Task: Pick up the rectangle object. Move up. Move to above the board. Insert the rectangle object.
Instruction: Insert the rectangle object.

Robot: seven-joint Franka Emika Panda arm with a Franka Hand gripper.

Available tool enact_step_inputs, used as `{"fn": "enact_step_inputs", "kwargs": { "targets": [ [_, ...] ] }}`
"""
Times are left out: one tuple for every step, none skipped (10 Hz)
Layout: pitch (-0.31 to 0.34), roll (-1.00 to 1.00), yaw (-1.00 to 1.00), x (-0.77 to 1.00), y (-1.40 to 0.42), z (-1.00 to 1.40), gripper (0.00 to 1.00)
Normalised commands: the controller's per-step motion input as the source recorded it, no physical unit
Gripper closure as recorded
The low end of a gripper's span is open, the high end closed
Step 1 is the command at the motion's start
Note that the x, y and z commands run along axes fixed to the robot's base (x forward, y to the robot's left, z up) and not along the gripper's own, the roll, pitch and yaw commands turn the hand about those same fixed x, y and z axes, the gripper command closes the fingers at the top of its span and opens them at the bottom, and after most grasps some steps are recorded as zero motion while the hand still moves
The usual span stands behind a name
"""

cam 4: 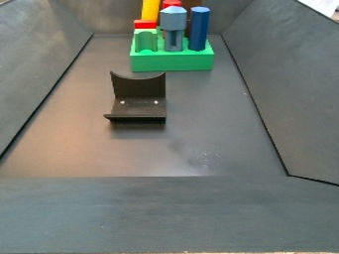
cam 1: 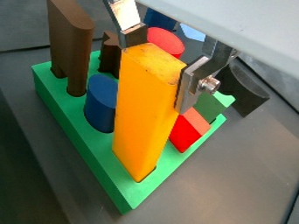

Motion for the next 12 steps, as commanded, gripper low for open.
{"fn": "enact_step_inputs", "kwargs": {
  "targets": [
    [0.019, 0.26, 0.03, -0.56, 0.26, -0.56, 1.0],
    [0.036, 0.2, -0.06, -0.84, 0.43, -0.59, 1.0],
    [0.027, 0.18, -0.05, -0.86, 0.46, -0.64, 1.0],
    [0.013, 0.15, -0.05, -0.88, 0.5, -0.7, 1.0],
    [0.009, 0.14, -0.07, -0.88, 0.51, -0.73, 1.0],
    [0.009, 0.14, -0.07, -0.88, 0.52, -0.73, 1.0],
    [0.0, 0.13, -0.08, -0.89, 0.54, -0.77, 1.0],
    [0.0, 0.1, -0.08, -0.91, 0.57, -0.84, 1.0],
    [0.0, 0.08, -0.09, -0.93, 0.59, -0.87, 1.0],
    [0.0, 0.08, -0.09, -0.93, 0.6, -0.89, 1.0],
    [0.0, 0.08, -0.09, -0.93, 0.61, -0.89, 1.0],
    [0.0, 0.07, -0.09, -0.93, 0.61, -0.9, 1.0]
  ]
}}
